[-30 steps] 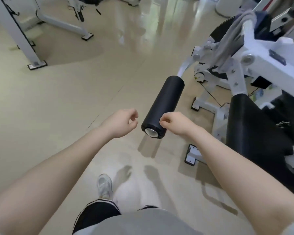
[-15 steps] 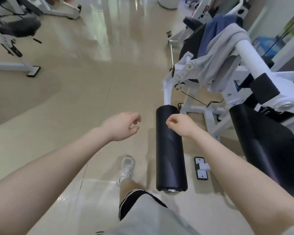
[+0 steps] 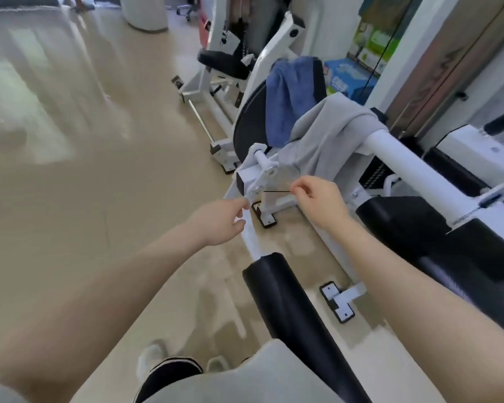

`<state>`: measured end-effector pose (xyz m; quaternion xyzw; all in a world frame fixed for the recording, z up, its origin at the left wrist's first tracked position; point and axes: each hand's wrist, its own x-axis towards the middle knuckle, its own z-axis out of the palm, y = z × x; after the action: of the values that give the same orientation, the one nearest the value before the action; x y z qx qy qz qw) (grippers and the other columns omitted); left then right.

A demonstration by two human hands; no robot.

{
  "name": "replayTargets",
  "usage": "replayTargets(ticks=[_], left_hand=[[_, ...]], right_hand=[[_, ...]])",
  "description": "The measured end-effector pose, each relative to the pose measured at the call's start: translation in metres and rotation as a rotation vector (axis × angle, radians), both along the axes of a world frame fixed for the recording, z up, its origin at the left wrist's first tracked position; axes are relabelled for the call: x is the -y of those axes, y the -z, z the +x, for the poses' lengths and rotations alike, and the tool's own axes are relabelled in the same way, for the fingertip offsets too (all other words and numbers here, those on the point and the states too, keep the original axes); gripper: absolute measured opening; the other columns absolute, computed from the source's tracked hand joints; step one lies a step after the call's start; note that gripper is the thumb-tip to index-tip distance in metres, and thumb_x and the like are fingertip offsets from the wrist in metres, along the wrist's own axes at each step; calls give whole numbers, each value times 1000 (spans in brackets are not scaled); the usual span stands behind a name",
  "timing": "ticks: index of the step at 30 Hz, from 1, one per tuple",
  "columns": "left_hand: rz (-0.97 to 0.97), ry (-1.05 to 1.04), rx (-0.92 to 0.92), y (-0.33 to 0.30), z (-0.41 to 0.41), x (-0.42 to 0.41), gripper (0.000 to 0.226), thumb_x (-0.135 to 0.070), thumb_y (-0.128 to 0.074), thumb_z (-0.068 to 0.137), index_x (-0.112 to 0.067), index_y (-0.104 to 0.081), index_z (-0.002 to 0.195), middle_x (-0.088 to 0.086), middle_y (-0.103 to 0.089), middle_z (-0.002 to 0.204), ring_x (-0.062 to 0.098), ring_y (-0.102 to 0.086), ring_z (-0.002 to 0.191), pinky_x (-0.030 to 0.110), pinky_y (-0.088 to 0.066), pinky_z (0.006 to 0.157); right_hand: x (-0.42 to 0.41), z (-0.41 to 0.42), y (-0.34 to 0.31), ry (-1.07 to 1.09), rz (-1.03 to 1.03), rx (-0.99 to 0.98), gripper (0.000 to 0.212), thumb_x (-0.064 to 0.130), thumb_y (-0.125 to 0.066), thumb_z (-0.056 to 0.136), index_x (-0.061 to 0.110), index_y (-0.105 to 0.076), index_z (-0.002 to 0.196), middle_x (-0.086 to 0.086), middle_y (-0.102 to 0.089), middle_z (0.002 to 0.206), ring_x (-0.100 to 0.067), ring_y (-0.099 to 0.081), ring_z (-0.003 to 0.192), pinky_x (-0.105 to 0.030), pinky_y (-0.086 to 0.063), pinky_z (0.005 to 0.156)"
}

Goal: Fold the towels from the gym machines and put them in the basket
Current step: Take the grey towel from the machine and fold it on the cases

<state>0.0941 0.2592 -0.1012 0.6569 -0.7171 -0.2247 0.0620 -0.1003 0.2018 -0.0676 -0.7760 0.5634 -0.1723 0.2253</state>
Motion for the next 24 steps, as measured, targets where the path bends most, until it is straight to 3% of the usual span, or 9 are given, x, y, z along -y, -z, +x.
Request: replayTargets(ticks=[3,6,9,11,14,17,20,24], left_hand=[[76,144,-1,13,2,57,40,-20,-43,92,-16,-37,132,6,-57,122,26,-56,102,36,-45,81],[178,286,29,31,12,112,49,-17,-45,91,-17,-28,137,14,-56,116,31,-56,103,46,-47,88],[161,437,77,43,22,173,57,-17,-46,88,-18,-24,142,11,-52,122,29,-55,105,46,-47,87],[159,525,95,44,26,210,64,-16,-46,89,-18,-16,146,10,-42,136,29,-53,110,42,-47,86],[120,625,92,48,30,257,63,-16,-47,89,-18,-17,145,5,-31,147,29,-48,119,38,-44,91],[101,714,136,59,32,291,63,-20,-45,90,-19,-16,146,2,-22,153,26,-37,131,39,-36,103],[139,853,225,78,35,306,67,-19,-48,88,-19,-15,145,2,-22,152,26,-38,130,38,-40,95],[133,944,334,102,36,313,74,-25,-48,88,-22,-4,148,4,-17,154,23,-18,140,44,-36,106]], right_hand=[[23,-8,-11,106,-78,-50,33,-3,-37,89,8,-63,107,-8,-59,116,-21,-54,99,-26,-39,85],[48,-2,-9,104,-143,-208,33,-6,-40,84,5,-64,104,-12,-51,130,-29,-49,116,-37,-39,98],[79,20,-9,238,-321,-329,26,-3,-51,78,4,-65,99,-21,-48,134,-42,-44,122,-47,-34,102],[100,37,-14,404,-348,-411,36,0,-52,82,8,-58,117,-20,-35,146,-41,-31,133,-48,-23,109],[135,52,-19,619,-262,-498,50,8,-40,93,16,-32,141,-11,-10,156,-32,-11,143,-43,-9,114],[160,54,-21,757,-283,-595,50,8,-41,89,14,-32,138,-11,-27,149,-31,-27,134,-40,-20,107],[178,52,-24,818,-306,-670,39,3,-39,88,6,-43,127,-16,-43,134,-35,-41,119,-41,-29,96],[181,46,-21,732,-369,-763,34,-5,-58,66,-3,-59,100,-24,-62,94,-38,-60,81,-37,-46,70]])
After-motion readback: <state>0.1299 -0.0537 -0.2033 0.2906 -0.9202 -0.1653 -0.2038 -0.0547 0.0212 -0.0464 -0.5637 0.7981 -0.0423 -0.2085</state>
